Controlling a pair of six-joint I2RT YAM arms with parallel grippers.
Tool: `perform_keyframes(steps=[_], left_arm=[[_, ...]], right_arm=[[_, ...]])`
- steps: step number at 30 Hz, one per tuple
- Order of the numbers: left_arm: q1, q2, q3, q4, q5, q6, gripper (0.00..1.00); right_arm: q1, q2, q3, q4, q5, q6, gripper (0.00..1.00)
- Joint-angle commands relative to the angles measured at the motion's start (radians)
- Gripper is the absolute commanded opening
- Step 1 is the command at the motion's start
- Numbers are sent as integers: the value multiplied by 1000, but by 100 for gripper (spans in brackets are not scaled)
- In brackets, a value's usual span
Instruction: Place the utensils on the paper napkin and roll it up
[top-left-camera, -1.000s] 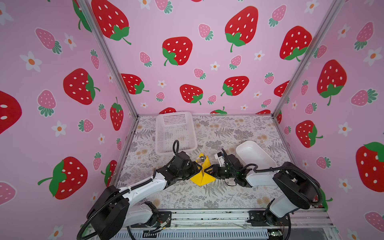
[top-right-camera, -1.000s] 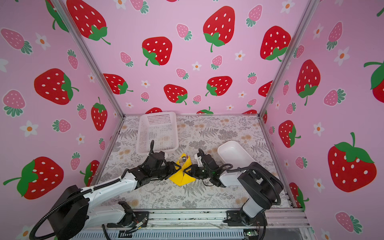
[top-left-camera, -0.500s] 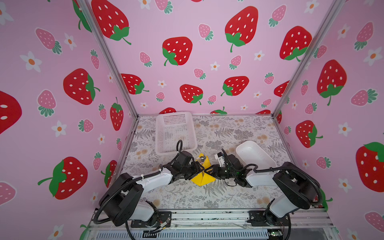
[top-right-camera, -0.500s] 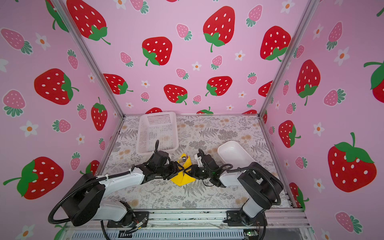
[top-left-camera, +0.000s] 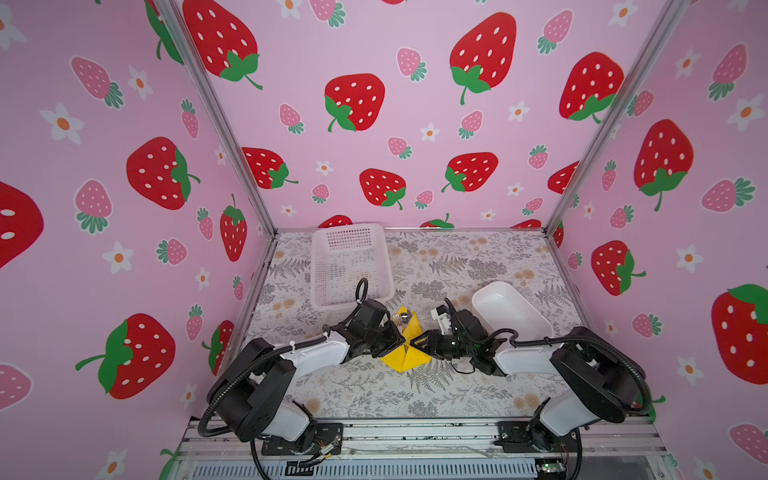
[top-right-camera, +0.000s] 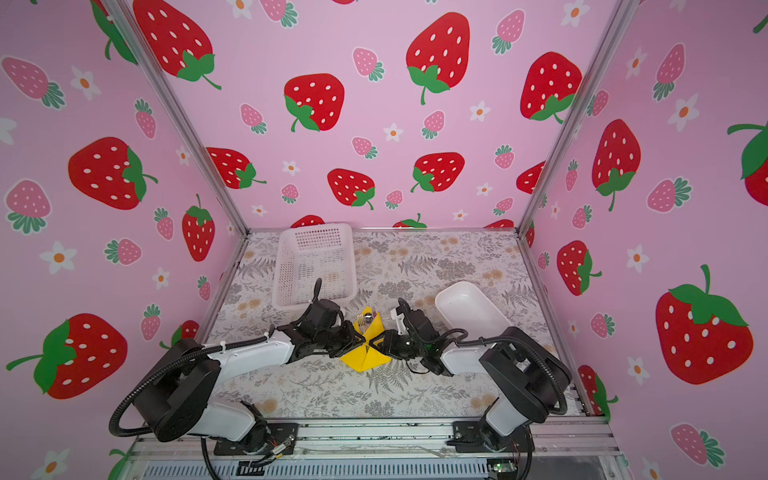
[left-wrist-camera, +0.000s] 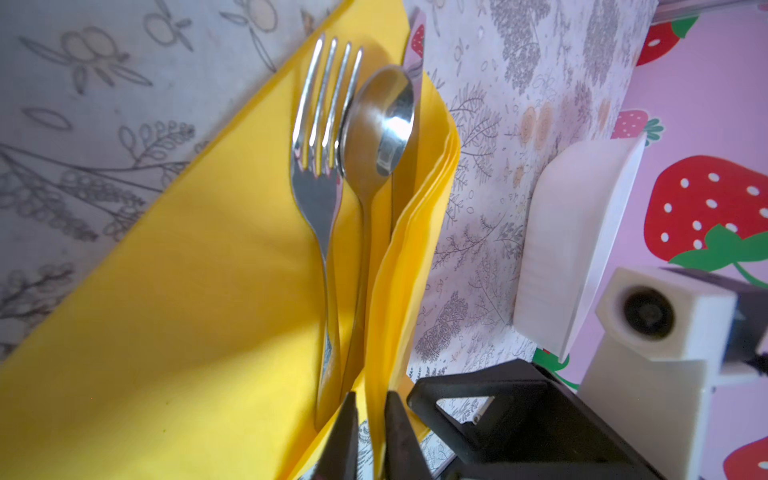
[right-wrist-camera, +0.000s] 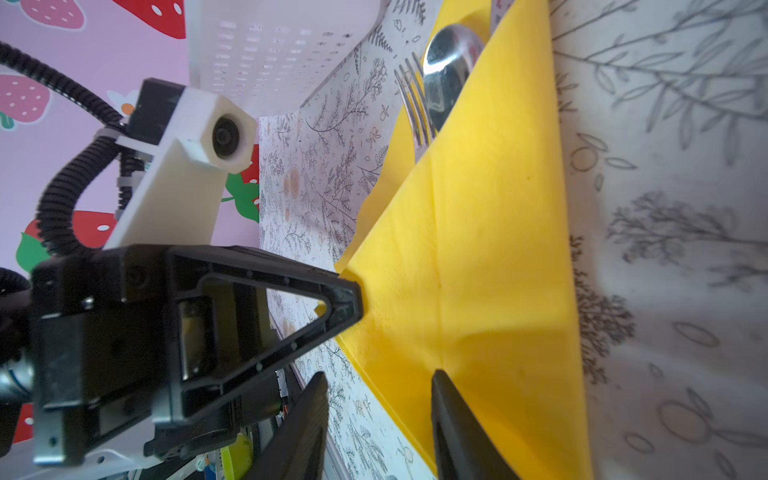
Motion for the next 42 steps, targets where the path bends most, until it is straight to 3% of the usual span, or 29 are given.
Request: perform_keyframes(steps=[1,8,16,34,42], left_arm=[[11,1,45,-44,3,18,10],[19,-16,45,-84,-4,54,9],[28,-30,27,-134,-36,97,8],[43,-14,11,-127,-24,109,1],[43,3,16,-88,16,98,29]], right_arm=[[-40,-72,-40,-49,29,-20,43],[-89,-152,-89,-145,25,-64,38],[-71,-103,-76,-155,-17,-92,23],[-16,-19,-9,-210,-28,-145,16],[-3,-11,-2,-227,-28,-157,16]])
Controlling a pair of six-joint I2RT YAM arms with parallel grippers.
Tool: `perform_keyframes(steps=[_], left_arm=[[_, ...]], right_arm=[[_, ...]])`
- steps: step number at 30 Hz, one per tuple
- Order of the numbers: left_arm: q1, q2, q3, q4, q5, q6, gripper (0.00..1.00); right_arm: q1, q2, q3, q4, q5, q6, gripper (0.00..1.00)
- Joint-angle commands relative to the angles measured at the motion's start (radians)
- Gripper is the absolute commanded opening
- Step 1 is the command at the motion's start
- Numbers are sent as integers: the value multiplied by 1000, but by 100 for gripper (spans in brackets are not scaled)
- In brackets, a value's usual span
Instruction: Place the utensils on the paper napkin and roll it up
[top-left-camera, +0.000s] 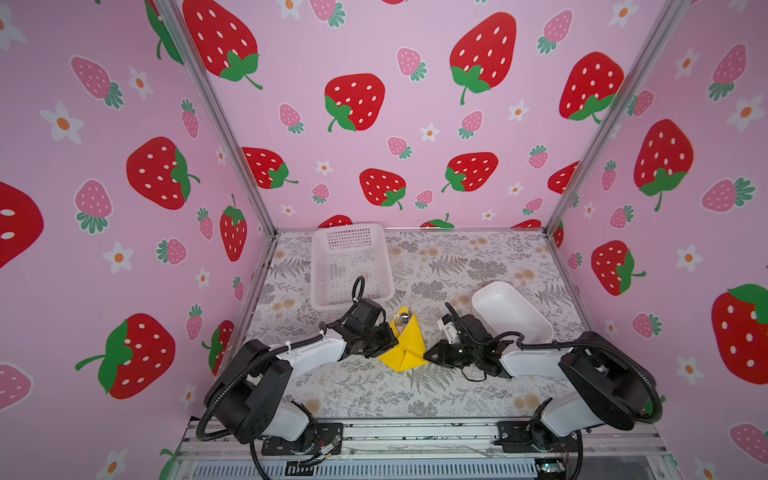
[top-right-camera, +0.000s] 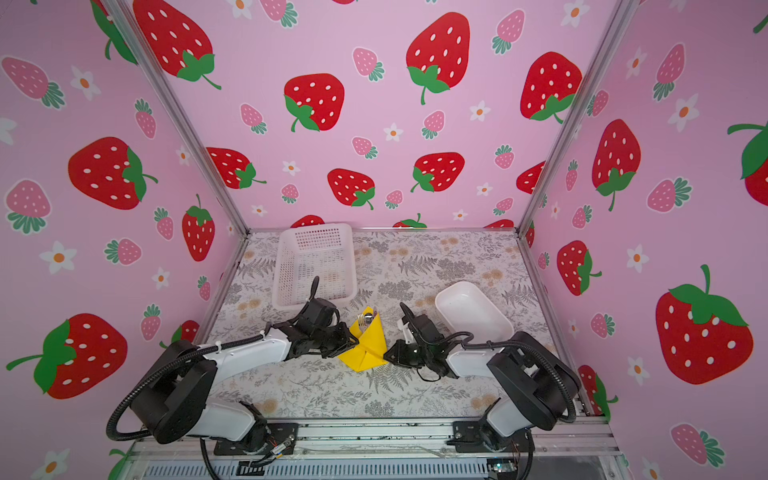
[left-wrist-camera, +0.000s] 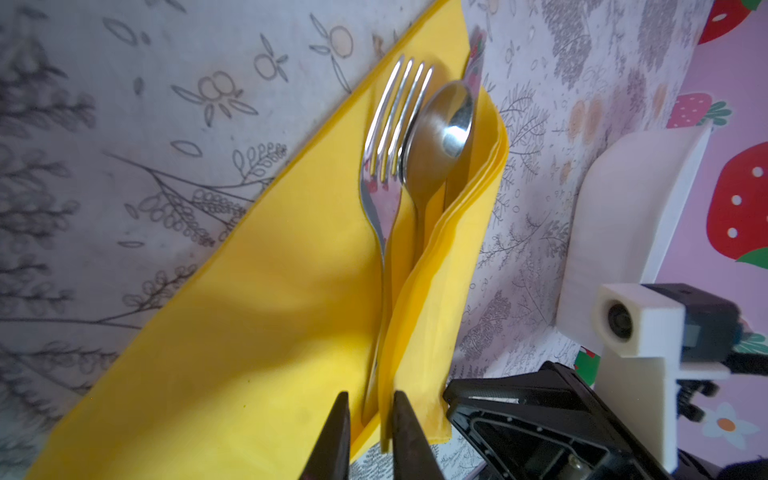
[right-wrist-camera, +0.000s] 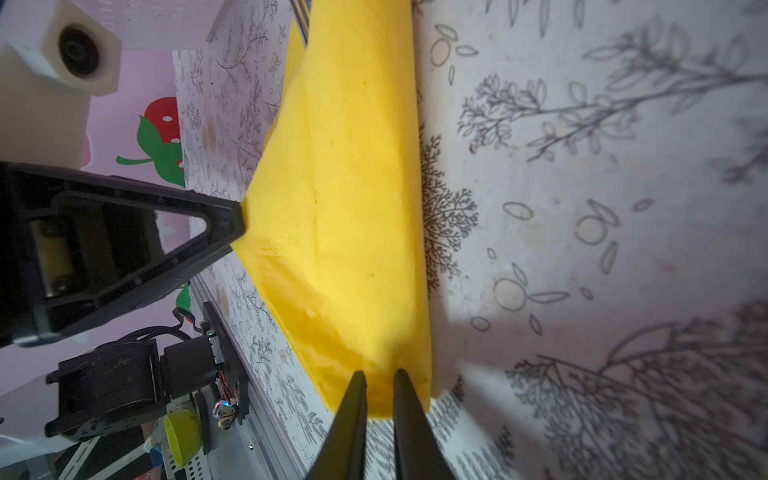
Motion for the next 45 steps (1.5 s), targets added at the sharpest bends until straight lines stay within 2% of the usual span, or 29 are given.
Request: perform_keyframes(steps=[1,7,12,23,36,45], left_arm=[[4,22,10,22,24,-8,31],[3,49,13,70,58,-23,39],[2,60,18,78,63,-28,35],[2,37,-1,53,35,-20,0],[2,25,-20,-19,-16,35,0],[2,38,-16,-15,-16,36,0]], right_arm=[[10,15,28,-23,-7,-14,16],[13,22,39,-28,-8,-17,16],[12,25,42,-40,-6,-25,16],[14,4,41,-62,8,-27,18],[19,-26,40,-101,12,-38,19],[50,-17,69,-95,3,-48,14]])
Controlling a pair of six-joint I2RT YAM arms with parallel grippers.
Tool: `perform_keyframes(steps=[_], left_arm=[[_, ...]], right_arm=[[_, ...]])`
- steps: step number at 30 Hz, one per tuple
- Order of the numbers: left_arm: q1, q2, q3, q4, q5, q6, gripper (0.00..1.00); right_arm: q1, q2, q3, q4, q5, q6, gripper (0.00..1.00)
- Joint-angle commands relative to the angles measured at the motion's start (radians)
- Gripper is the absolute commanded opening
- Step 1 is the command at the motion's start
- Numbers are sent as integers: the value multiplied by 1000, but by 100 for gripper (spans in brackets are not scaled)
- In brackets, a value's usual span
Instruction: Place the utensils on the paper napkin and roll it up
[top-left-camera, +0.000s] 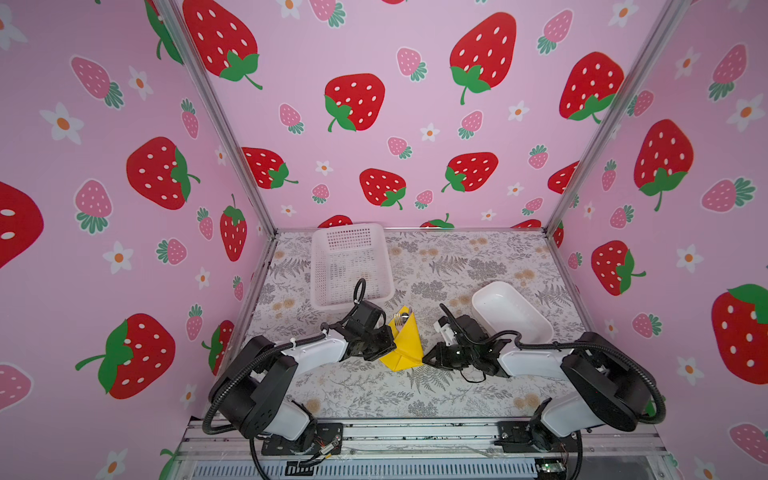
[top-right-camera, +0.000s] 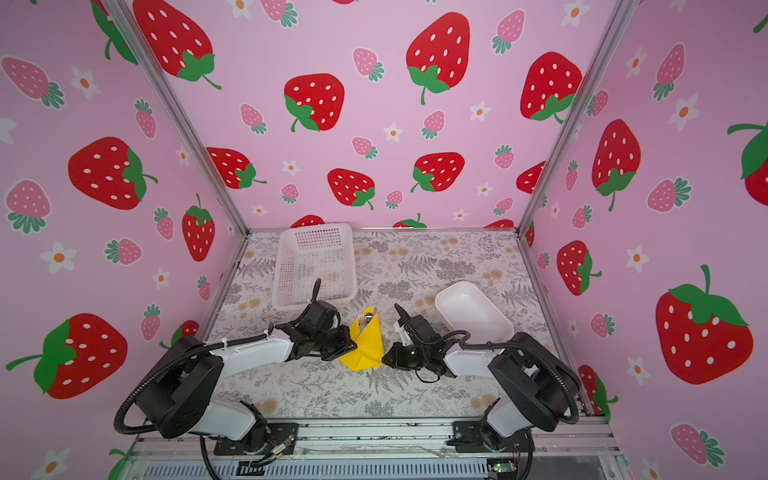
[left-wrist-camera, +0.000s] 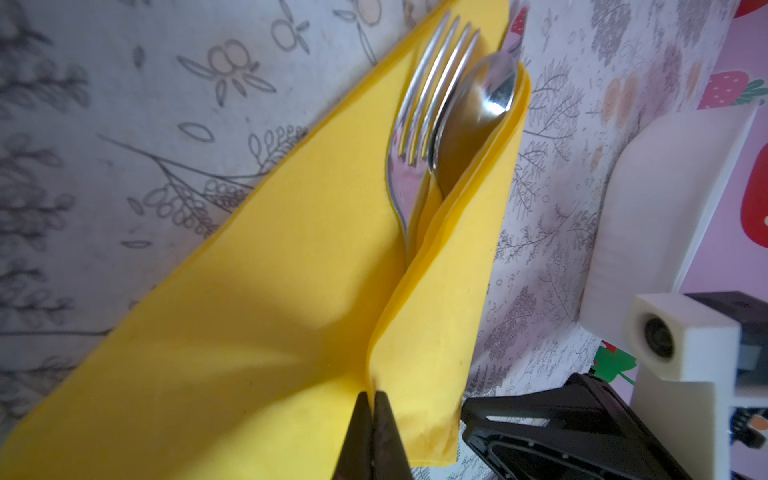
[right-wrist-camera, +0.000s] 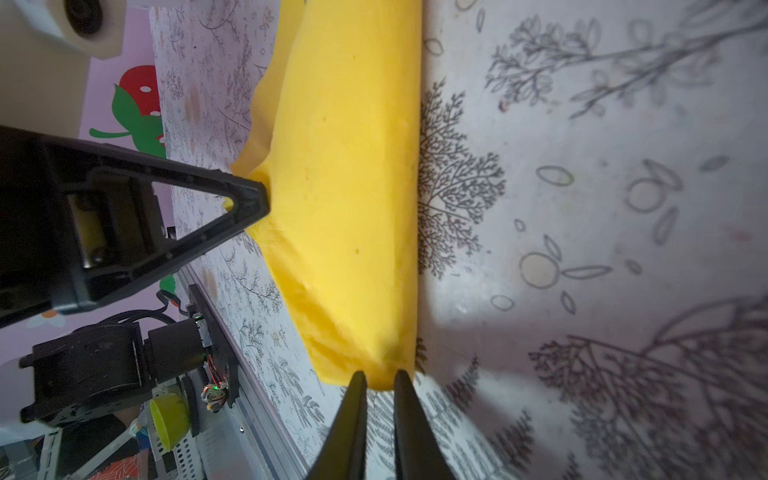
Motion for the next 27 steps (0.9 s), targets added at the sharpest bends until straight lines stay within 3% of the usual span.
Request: perform_keyframes(steps=[1,18,27], left_arm=[[2,7,2,-26,-17,11,0],[2,-4,-1,-34,-19,14,0],[4,-6,11,-46,-18,29,0]], right_arm=[[15,-10,34,-9,1,-18,14],[87,94,37,-15,53,-12,8],[53,-79,-4,-29,114,5,10]])
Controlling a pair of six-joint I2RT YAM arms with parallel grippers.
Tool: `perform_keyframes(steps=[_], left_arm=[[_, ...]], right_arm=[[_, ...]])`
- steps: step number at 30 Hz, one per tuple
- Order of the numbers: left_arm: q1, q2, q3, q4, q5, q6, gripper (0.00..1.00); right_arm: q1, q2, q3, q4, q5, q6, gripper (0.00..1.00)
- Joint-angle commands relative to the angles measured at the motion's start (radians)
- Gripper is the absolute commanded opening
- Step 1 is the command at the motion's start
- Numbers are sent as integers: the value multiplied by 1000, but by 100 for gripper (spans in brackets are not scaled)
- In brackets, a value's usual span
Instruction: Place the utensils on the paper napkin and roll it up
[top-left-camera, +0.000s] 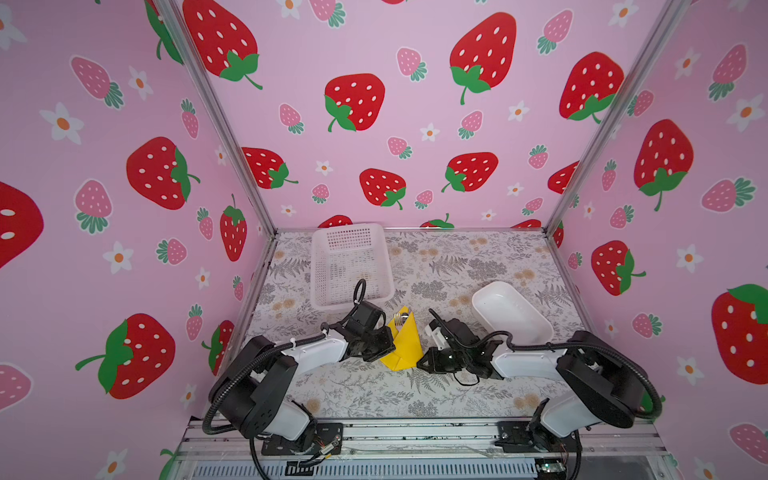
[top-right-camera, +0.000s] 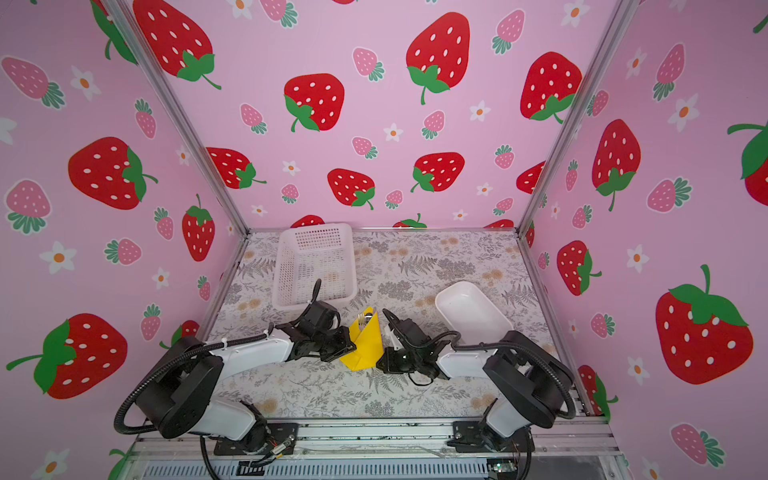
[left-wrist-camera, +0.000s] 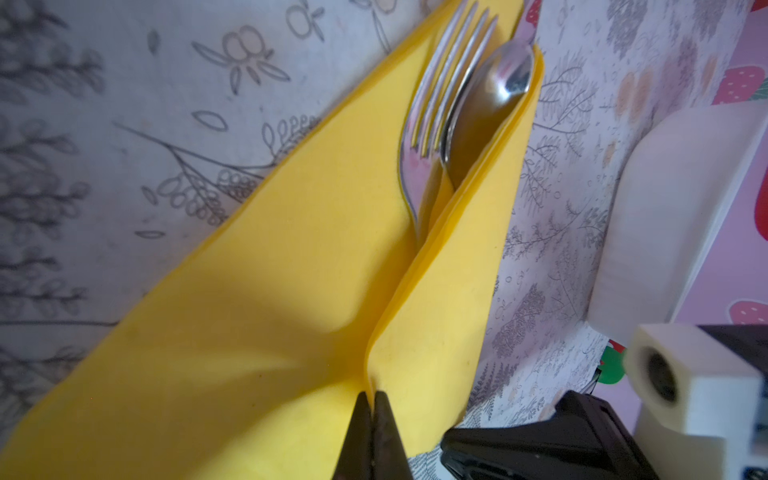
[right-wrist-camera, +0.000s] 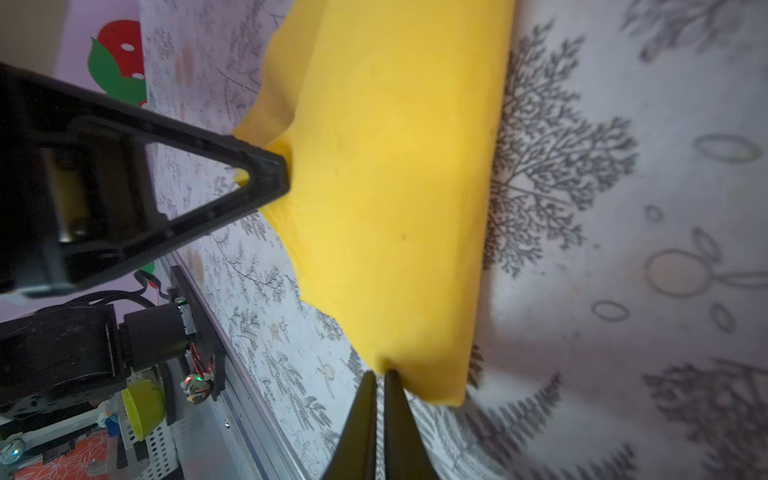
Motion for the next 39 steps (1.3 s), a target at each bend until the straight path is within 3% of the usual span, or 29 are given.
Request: perform_keyframes(steps=[1,8,17,27,39], left_arm=[[4,-6,17,-29,-12,27,0],[4,-20,61,-88,-32,79,0],[8,17,81,-116,-49,118,0],[17,48,89,-113,-42,136,0],[22,61,63,-101,-26,139,0]], right_arm=[[-35,-90,-46,-10,62,29,10],[-74,-130,-95,10,76,60,13],[-68,-66,-71,85,-18,53,13],[-8,41,9,105,-42,42,9],[8,127,15,19,64,29,8]])
